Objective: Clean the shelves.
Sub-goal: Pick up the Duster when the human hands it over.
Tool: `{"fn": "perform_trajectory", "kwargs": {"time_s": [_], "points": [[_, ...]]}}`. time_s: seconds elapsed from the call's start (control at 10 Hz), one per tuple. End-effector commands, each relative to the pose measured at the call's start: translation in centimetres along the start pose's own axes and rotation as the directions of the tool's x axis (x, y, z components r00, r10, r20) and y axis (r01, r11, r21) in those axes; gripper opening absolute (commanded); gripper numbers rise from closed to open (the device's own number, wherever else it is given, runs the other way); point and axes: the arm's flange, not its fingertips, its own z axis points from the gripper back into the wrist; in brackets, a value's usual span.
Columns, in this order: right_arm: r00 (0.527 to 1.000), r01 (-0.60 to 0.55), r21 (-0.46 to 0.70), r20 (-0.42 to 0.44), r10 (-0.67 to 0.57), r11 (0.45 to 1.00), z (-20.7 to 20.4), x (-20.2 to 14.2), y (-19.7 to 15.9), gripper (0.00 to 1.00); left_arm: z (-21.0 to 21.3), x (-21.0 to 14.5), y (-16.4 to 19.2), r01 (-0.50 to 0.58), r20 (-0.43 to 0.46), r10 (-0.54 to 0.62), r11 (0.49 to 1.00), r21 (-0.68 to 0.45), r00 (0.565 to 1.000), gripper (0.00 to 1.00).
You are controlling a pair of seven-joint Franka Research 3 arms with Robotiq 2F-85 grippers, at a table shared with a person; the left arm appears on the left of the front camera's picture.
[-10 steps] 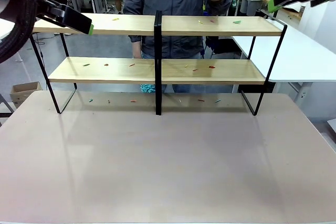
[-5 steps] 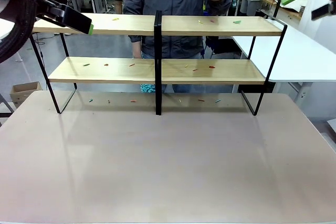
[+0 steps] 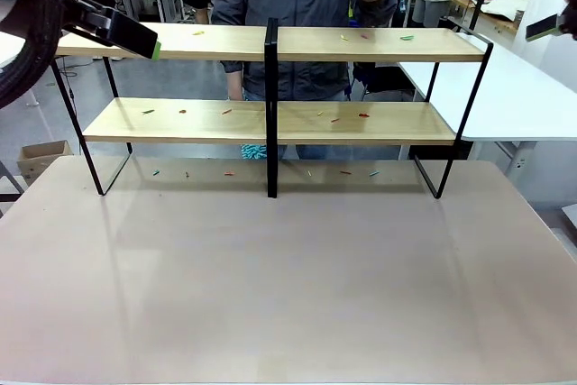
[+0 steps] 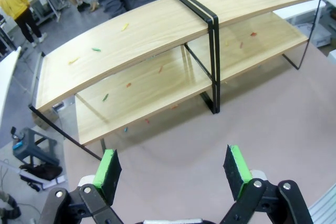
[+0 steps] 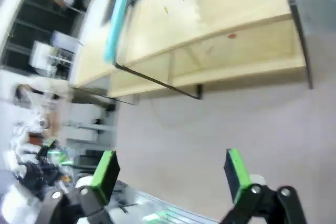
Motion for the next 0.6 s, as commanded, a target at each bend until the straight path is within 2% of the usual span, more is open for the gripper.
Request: {"fn": "perform_trajectory", "kwargs": {"time_s": [0.0, 0.1, 0.5], "points": [[0.978, 0.198, 0.383, -0.135, -0.158, 0.902, -3.0, 8.4, -1.9, 1.0, 0.0, 0.0, 0.0, 0.0, 0.0, 0.0, 1.0, 0.0, 1.0, 1.0], [0.972, 0.232, 0.432, -0.135, -0.191, 0.872, -4.5, 10.5, -2.1, 1.0, 0.0, 0.0, 0.0, 0.0, 0.0, 0.0, 1.0, 0.0, 1.0, 1.0], [0.964, 0.257, 0.345, -0.152, -0.217, 0.903, -13.7, 12.5, -1.6, 1.0, 0.0, 0.0, 0.0, 0.0, 0.0, 0.0, 1.0, 0.0, 1.0, 1.0]]}}
